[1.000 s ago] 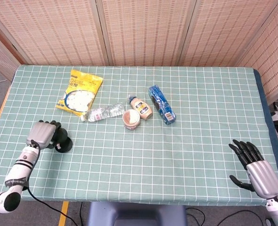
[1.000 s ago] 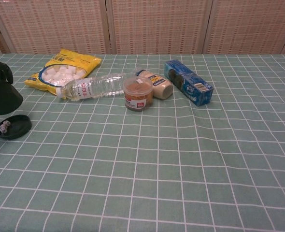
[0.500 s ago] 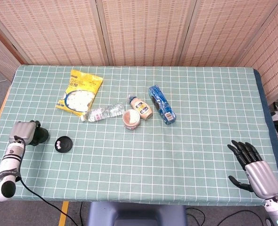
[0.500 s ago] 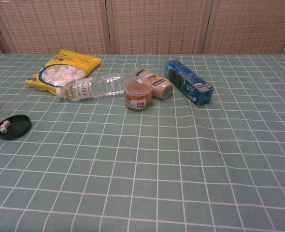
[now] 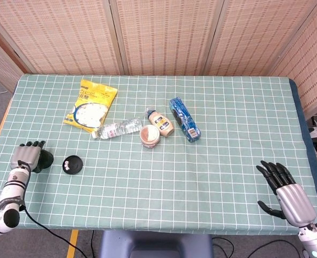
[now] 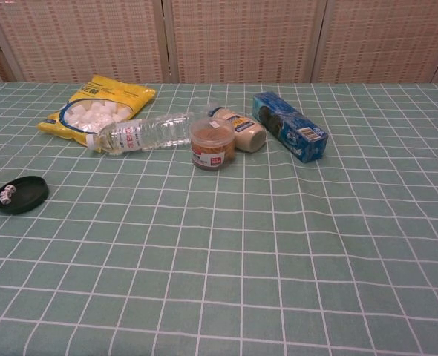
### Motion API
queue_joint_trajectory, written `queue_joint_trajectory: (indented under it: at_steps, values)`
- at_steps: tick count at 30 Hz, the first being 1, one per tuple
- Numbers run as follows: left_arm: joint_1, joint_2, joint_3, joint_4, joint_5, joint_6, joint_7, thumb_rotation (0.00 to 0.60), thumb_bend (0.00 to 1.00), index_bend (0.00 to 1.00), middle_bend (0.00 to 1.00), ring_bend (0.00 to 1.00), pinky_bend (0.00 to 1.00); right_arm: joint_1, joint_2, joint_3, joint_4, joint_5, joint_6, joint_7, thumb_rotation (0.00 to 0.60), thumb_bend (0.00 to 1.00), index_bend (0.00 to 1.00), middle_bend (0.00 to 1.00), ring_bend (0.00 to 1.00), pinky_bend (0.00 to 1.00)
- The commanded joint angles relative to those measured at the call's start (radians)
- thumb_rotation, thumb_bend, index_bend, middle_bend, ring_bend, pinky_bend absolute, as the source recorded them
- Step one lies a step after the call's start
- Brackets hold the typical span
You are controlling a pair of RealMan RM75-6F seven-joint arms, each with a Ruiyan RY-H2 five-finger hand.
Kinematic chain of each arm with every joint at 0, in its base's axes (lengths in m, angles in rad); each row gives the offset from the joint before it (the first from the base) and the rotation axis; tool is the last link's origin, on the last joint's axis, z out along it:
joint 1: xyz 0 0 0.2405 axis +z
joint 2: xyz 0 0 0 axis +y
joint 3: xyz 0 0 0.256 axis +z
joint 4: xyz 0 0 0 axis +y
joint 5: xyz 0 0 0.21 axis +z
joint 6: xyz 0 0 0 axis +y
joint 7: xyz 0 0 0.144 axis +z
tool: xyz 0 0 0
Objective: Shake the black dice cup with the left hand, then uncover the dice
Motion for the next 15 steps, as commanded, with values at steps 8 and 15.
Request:
queue_joint_trajectory:
  at_steps: [8,15]
  values:
    - [0.038,0.038,-0.018,-0.111,0.132,0.117,-0.068,0.6,0.37,0.0,0.0,0.0,0.1,-0.006,-0.01,0.011,0.013,-0.002,0.029,0.002,0.6,0.15,0.0,0.0,0.0,0.0]
    - [0.359,-0.045,0.095,-0.094,0.846,0.588,-0.583,0.6,0.41,0.0,0.0,0.0,0.0,-0.004,-0.035,0.015,0.024,0.017,0.007,-0.056,0.6,0.15,0.0,0.0,0.0,0.0]
